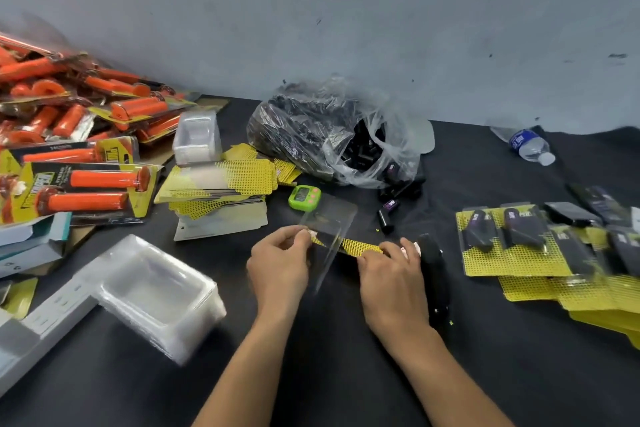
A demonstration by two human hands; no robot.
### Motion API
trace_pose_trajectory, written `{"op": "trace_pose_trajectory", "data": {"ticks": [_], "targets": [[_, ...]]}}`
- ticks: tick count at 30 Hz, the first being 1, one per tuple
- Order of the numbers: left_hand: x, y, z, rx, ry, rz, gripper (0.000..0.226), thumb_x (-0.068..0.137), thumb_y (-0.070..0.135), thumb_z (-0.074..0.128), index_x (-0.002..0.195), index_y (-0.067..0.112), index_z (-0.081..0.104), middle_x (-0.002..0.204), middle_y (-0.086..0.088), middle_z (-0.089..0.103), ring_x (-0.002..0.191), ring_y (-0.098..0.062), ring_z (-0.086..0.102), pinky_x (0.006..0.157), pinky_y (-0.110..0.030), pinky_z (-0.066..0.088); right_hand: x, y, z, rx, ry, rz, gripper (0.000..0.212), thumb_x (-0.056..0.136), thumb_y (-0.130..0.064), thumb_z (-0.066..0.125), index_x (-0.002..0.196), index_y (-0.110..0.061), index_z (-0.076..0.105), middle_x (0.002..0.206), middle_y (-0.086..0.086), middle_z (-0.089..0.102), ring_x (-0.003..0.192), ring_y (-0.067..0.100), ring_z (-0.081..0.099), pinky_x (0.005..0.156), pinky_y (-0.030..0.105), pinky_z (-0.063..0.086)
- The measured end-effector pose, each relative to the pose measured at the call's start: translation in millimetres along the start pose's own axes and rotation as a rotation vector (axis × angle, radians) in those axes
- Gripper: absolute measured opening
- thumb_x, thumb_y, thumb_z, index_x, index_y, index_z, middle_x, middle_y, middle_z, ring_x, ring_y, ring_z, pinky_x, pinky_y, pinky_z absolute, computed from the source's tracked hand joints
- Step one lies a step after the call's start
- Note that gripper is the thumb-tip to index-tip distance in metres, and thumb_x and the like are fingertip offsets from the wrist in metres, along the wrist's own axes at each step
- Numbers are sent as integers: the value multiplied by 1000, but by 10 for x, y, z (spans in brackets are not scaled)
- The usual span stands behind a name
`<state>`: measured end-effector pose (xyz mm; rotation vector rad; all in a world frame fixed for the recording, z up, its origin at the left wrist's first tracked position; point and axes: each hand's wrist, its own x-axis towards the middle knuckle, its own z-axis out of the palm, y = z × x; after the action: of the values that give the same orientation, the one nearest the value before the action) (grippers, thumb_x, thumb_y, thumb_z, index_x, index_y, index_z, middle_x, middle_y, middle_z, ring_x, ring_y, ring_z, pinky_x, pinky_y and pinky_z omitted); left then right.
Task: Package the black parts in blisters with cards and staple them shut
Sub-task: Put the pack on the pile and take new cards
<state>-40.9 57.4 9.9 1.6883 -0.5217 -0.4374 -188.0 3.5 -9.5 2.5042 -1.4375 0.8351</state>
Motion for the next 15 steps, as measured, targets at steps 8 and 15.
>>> {"op": "trace_pose_trajectory", "data": {"ticks": [8, 15], "targets": [[581, 139, 439, -213, -144, -24, 6, 80, 25, 84, 85, 28, 84, 71, 8, 76, 59, -6, 66, 59, -26, 53, 170, 417, 27, 42, 106, 171, 27, 101, -13, 58, 75, -17, 68, 65, -5, 61, 72, 20, 62, 105, 46, 42], [702, -84, 448, 83, -545, 102, 18, 63, 42, 82, 80, 35, 83, 69, 8, 76, 56, -4, 64, 47, -21, 46, 189, 587, -78, 716, 234, 439, 45, 110, -26, 46, 65, -29, 46, 58, -8, 48, 53, 8, 42, 46, 17, 31]]}}
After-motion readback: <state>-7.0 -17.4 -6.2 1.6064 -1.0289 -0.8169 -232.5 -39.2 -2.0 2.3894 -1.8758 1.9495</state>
